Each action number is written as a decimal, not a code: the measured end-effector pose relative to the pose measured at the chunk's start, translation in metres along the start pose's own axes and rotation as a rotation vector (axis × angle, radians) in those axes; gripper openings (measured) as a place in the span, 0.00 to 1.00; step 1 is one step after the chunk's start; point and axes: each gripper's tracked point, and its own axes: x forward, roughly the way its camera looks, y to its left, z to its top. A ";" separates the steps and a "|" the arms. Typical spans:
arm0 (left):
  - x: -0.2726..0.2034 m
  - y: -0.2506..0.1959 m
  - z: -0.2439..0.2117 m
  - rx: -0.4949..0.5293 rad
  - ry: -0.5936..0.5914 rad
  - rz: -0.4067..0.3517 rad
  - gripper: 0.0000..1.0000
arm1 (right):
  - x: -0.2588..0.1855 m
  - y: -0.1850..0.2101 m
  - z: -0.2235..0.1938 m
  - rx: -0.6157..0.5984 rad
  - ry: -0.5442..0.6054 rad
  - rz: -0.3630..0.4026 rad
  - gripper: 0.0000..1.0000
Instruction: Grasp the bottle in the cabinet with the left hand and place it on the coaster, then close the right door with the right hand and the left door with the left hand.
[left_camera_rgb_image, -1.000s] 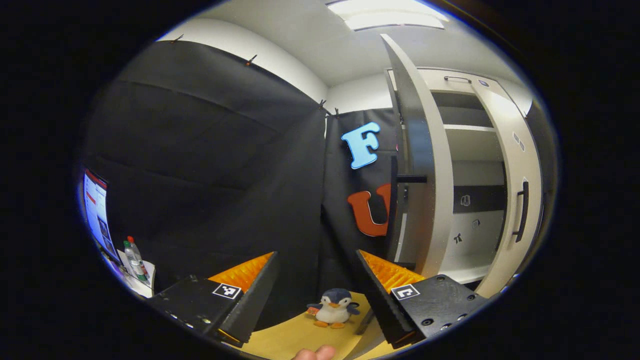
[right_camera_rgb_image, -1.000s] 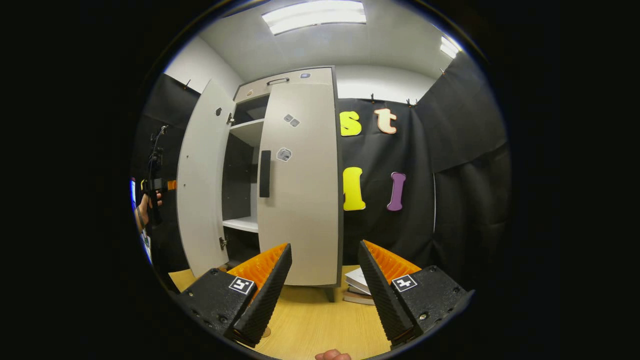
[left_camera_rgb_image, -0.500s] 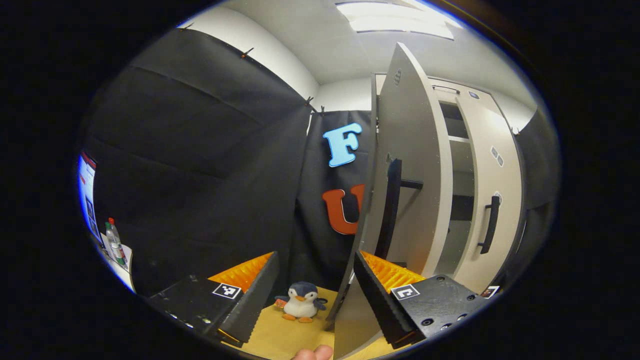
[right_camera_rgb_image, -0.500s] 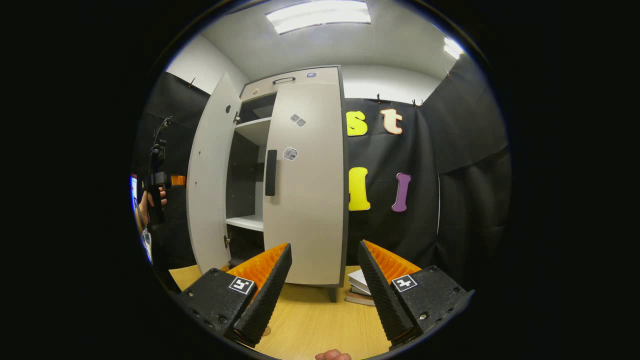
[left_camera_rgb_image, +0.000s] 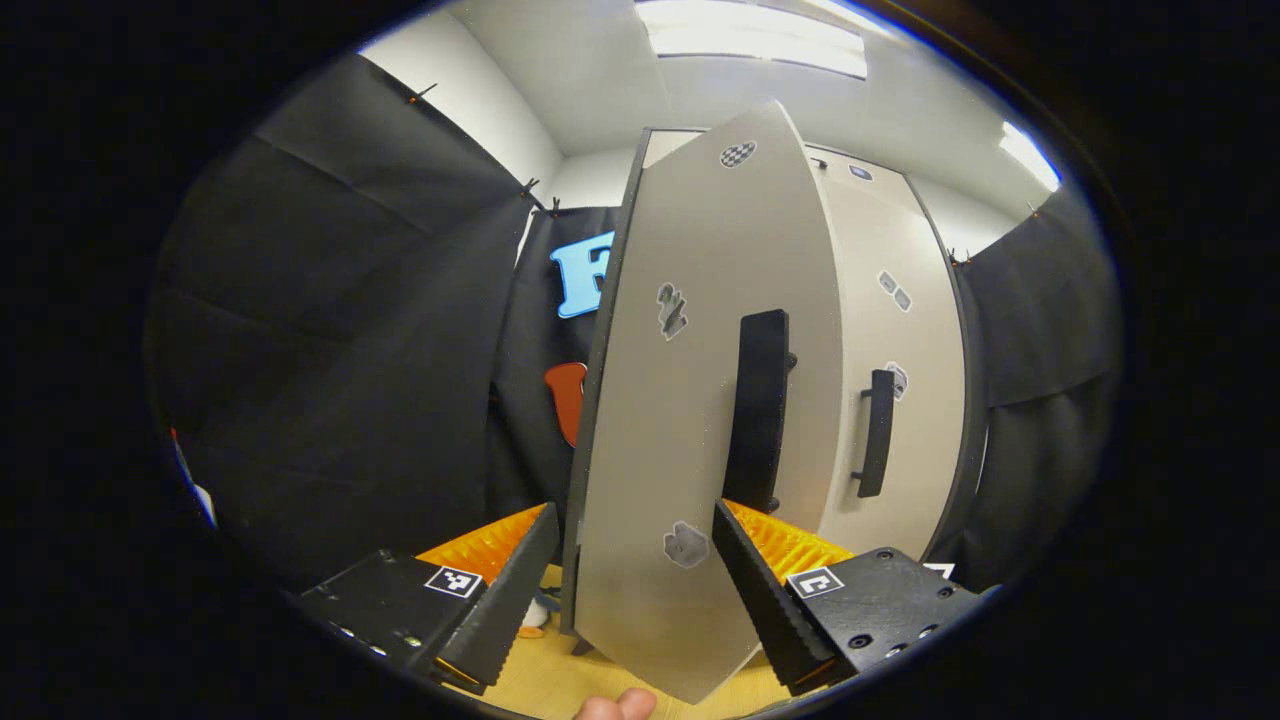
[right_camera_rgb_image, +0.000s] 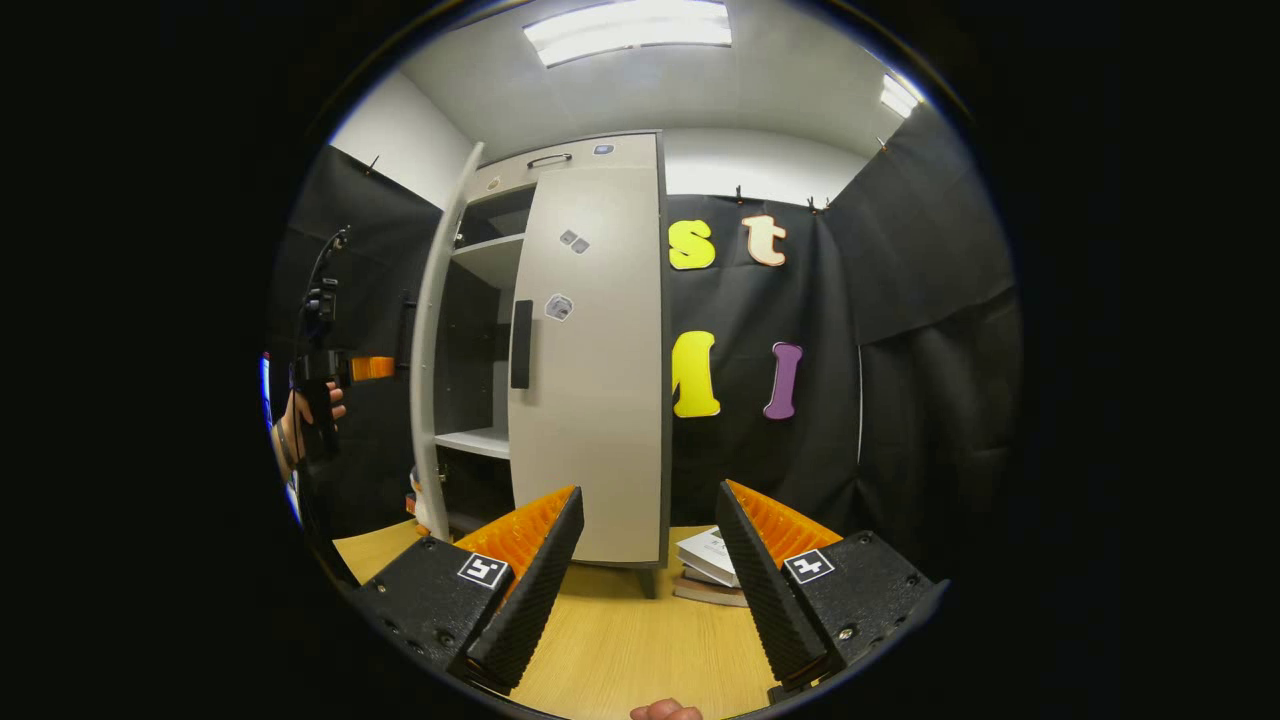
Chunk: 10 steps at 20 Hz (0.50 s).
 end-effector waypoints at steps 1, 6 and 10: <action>0.001 -0.003 0.000 0.001 -0.004 -0.003 0.95 | -0.005 -0.004 0.000 -0.001 0.000 -0.014 0.82; -0.006 -0.022 0.005 -0.030 -0.014 -0.038 0.99 | -0.010 -0.024 -0.006 0.014 0.016 -0.069 0.82; -0.025 -0.038 0.008 -0.017 -0.041 -0.045 0.99 | -0.007 -0.015 -0.008 0.016 0.029 -0.054 0.82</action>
